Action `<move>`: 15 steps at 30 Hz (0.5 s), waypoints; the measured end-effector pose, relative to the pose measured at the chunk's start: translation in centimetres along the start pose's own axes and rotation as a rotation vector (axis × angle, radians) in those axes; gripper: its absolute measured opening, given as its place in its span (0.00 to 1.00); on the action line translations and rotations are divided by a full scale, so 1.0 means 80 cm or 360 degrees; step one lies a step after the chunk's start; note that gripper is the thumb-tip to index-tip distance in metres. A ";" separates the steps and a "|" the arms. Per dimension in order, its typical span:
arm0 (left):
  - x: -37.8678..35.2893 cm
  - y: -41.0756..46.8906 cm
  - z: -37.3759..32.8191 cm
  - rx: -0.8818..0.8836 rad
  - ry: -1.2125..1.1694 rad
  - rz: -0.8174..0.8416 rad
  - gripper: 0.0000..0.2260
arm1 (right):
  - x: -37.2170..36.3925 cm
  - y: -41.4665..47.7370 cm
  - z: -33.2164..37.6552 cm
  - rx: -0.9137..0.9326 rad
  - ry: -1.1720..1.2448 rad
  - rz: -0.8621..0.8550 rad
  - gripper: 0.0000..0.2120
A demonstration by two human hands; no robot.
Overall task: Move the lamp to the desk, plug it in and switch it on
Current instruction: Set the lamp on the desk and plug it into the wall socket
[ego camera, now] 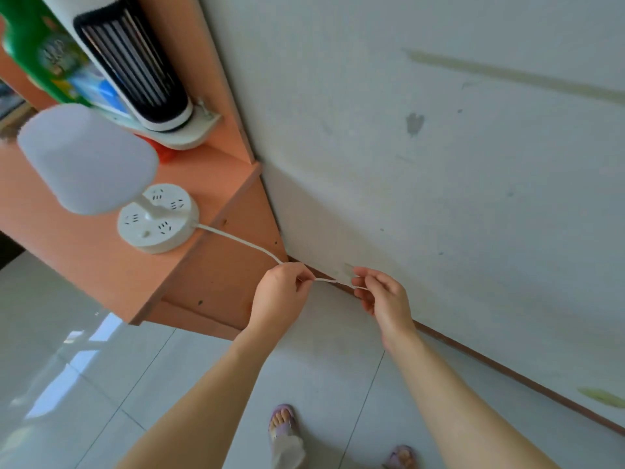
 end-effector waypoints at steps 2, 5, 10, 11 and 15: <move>0.023 -0.008 -0.002 0.0014 0.0018 -0.0013 0.05 | -0.014 -0.012 0.020 0.0020 -0.0001 0.0040 0.15; 0.060 -0.023 -0.001 0.0049 0.0047 -0.0053 0.06 | -0.040 -0.032 0.049 0.0071 -0.0015 0.0114 0.15; 0.106 -0.040 0.021 0.0136 0.0040 -0.0132 0.08 | -0.092 -0.052 0.067 0.0080 -0.0066 0.0223 0.16; 0.117 -0.043 0.030 0.0156 0.0040 -0.0155 0.08 | -0.107 -0.055 0.067 0.0080 -0.0088 0.0249 0.16; 0.151 -0.050 0.082 0.0279 0.0016 -0.0225 0.08 | -0.166 -0.061 0.063 0.0078 -0.0207 0.0359 0.16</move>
Point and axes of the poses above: each hand's wrist, its own y-axis towards the middle knuckle, its own x-axis out of the back of the hand, z = x × y, the point moved 7 cm from there along y, towards the middle knuckle
